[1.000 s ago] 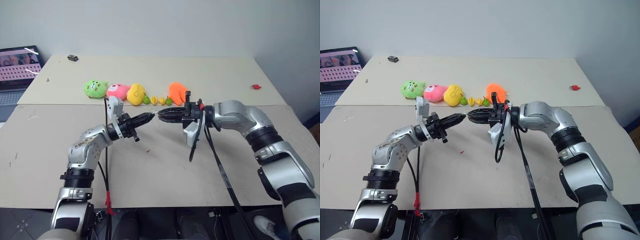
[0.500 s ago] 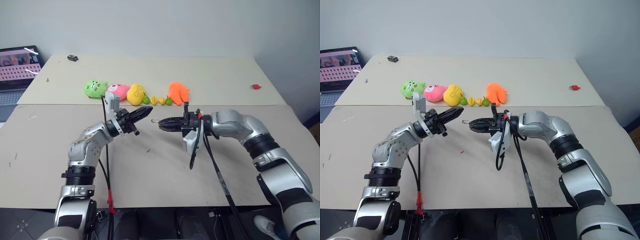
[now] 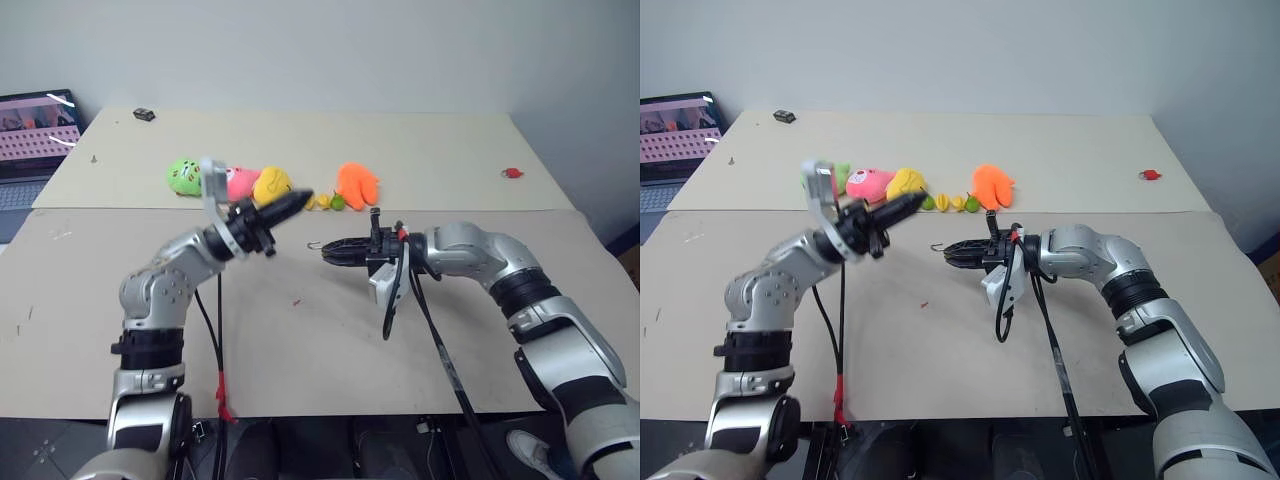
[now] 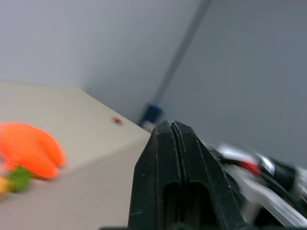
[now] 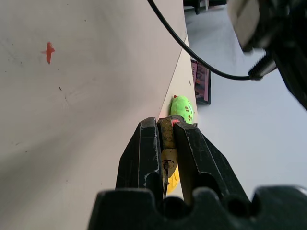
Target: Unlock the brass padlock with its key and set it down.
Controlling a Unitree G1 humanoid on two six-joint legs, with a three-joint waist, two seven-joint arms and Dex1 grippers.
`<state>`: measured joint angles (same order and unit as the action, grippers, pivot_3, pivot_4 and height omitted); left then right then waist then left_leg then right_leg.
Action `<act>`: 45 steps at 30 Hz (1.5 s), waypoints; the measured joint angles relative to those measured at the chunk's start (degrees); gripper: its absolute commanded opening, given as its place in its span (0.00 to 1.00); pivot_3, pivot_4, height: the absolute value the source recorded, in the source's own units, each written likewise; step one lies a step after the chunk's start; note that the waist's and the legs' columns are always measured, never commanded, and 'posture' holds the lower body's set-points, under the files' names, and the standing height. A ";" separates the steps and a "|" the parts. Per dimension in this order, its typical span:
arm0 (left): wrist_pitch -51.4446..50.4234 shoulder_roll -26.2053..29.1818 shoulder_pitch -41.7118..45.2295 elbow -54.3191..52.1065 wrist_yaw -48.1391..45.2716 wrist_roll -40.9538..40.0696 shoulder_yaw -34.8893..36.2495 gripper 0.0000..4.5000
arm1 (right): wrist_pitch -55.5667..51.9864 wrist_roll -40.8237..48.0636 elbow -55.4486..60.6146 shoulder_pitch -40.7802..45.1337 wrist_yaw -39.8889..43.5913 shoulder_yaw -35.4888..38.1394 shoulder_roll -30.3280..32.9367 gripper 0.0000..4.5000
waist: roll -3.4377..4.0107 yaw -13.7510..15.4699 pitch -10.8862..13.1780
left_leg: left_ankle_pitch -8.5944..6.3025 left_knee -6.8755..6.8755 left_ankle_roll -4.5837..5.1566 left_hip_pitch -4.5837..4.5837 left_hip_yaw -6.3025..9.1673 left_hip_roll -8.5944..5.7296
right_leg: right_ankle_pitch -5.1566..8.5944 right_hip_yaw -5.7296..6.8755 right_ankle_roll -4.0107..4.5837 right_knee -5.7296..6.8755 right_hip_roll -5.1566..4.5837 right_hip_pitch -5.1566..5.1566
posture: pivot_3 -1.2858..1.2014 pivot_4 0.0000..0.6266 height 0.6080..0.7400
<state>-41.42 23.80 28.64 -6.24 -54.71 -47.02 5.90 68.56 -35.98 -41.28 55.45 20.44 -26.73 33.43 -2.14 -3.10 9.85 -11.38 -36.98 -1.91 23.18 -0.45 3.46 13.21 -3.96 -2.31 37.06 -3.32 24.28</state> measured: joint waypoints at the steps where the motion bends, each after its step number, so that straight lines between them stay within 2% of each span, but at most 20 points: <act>1: -0.18 1.00 -1.50 -0.79 -1.14 0.06 -0.87 0.01 | 0.01 -0.04 -0.12 0.00 -0.04 0.00 0.05 0.04 | 0.00 -0.03 0.00 | 0.03 0.00 -0.03 -0.02 0.03 0.01 | -0.01 0.01 0.03 0.01 0.03 0.00 | 0.52 0.24 0.86; 7: 2.35 4.23 -3.92 0.02 -3.80 3.18 -1.65 0.01 | 0.04 -0.12 -0.28 0.00 -0.14 0.00 0.02 0.04 | -0.01 -0.24 0.00 | 0.09 -0.01 -0.01 0.00 0.07 -0.03 | -0.02 0.00 0.02 -0.06 0.02 -0.04 | 0.52 0.24 0.86; 16: 6.12 2.75 -1.95 7.02 -2.67 6.25 -1.39 0.01 | 0.03 0.01 0.10 0.00 -0.13 0.00 -0.48 0.04 | -0.04 -0.22 0.02 | 0.08 -0.01 0.00 0.06 0.08 -0.03 | -0.01 0.02 0.02 -0.04 0.02 0.00 | 0.52 0.24 0.86; 36: 6.30 1.21 -1.31 8.56 -1.92 6.50 -0.62 0.01 | -0.52 3.16 4.94 0.00 0.82 0.09 -0.67 0.04 | -0.04 -0.32 0.02 | 0.08 0.00 0.00 0.07 0.10 -0.02 | -0.01 0.02 0.02 -0.04 0.02 0.01 | 0.52 0.24 0.86; 45: 6.38 0.96 -0.17 9.55 -0.78 6.50 0.78 0.01 | -0.10 7.11 10.95 -1.09 2.11 0.17 -0.50 0.04 | -0.04 -0.30 0.02 | 0.08 0.00 0.00 0.08 0.10 -0.02 | -0.01 0.02 0.02 -0.05 0.02 0.01 | 0.52 0.24 0.86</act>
<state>-35.05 24.76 28.46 3.31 -55.49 -40.51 6.68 68.46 -28.87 -30.33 54.36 22.55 -26.56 32.93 -2.18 -3.40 9.88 -11.30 -36.98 -1.92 23.26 -0.35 3.43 13.20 -3.94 -2.29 37.01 -3.30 24.30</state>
